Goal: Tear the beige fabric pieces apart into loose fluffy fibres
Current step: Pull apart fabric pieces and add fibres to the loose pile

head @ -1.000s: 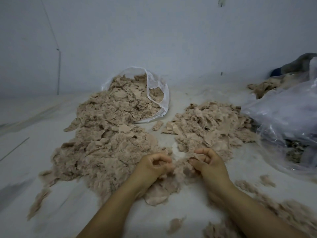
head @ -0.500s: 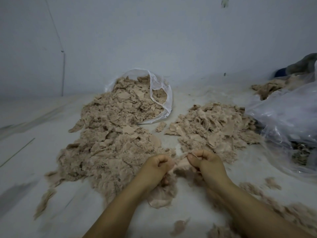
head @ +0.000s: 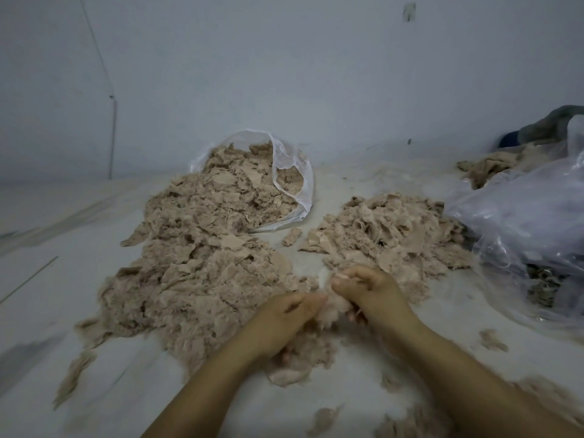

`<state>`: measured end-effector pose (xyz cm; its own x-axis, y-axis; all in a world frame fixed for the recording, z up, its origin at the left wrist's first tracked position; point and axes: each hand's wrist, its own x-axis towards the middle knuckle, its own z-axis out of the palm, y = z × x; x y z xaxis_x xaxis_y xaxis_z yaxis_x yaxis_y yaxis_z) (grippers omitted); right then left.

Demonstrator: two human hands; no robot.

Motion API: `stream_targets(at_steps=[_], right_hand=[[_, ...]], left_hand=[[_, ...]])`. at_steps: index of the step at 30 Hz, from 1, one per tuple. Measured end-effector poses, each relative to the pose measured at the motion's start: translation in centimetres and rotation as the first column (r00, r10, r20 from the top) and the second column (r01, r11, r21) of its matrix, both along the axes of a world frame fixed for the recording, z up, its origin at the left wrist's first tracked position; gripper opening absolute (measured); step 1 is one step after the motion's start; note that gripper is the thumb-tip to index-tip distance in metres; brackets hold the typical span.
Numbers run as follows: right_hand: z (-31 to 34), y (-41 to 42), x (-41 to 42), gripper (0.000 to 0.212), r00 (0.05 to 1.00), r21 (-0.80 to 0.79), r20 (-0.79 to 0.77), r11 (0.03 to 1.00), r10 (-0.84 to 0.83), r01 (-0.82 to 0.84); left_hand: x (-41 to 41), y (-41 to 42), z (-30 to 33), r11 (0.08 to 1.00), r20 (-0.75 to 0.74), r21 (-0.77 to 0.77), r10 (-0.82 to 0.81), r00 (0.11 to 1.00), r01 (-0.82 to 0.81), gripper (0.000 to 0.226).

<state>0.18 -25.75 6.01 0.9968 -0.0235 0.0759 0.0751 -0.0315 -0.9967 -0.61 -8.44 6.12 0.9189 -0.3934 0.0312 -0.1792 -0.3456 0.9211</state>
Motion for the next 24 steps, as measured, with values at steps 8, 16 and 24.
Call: stream_targets(at_steps=[8, 16, 24], right_hand=[[-0.8, 0.2, -0.6, 0.022, 0.98, 0.037, -0.068, 0.982, 0.186, -0.183], [-1.3, -0.4, -0.3, 0.022, 0.969, 0.021, -0.159, 0.982, 0.189, -0.188], [0.3, -0.5, 0.7, 0.026, 0.98, 0.22, -0.181, 0.975, 0.078, -0.037]], left_hand=[[1.8, -1.0, -0.4, 0.947, 0.001, -0.162, 0.282, 0.959, -0.279, 0.039], [1.9, -0.9, -0.5, 0.981, 0.019, -0.144, 0.137, 0.99, -0.133, 0.022], [3.5, 1.7, -1.2, 0.975, 0.062, -0.126, 0.191, 0.98, -0.183, 0.021]])
